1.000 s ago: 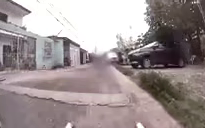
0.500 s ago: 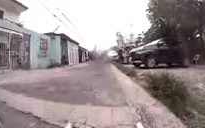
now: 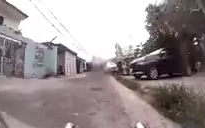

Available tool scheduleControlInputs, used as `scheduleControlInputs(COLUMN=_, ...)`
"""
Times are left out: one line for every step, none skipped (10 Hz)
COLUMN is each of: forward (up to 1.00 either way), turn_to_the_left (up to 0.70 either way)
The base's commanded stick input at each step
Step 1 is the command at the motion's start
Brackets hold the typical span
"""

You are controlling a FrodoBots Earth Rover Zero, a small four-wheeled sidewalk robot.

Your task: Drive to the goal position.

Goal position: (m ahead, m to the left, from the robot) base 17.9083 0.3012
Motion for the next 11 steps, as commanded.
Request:
scheduleControlInputs(forward=0.11, turn_to_the_left=0.02)
scheduleControlInputs(forward=0.1, turn_to_the_left=0.01)
scheduleControlInputs(forward=0.1, turn_to_the_left=0.01)
scheduleControlInputs(forward=0.1, turn_to_the_left=0.01)
scheduleControlInputs(forward=0.11, turn_to_the_left=0.01)
scheduleControlInputs(forward=0.11, turn_to_the_left=0.01)
scheduleControlInputs(forward=0.11, turn_to_the_left=0.01)
scheduleControlInputs(forward=0.11, turn_to_the_left=0.02)
scheduleControlInputs(forward=0.1, turn_to_the_left=0.01)
scheduleControlInputs(forward=0.1, turn_to_the_left=0.01)
scheduleControlInputs(forward=0.11, turn_to_the_left=0.01)
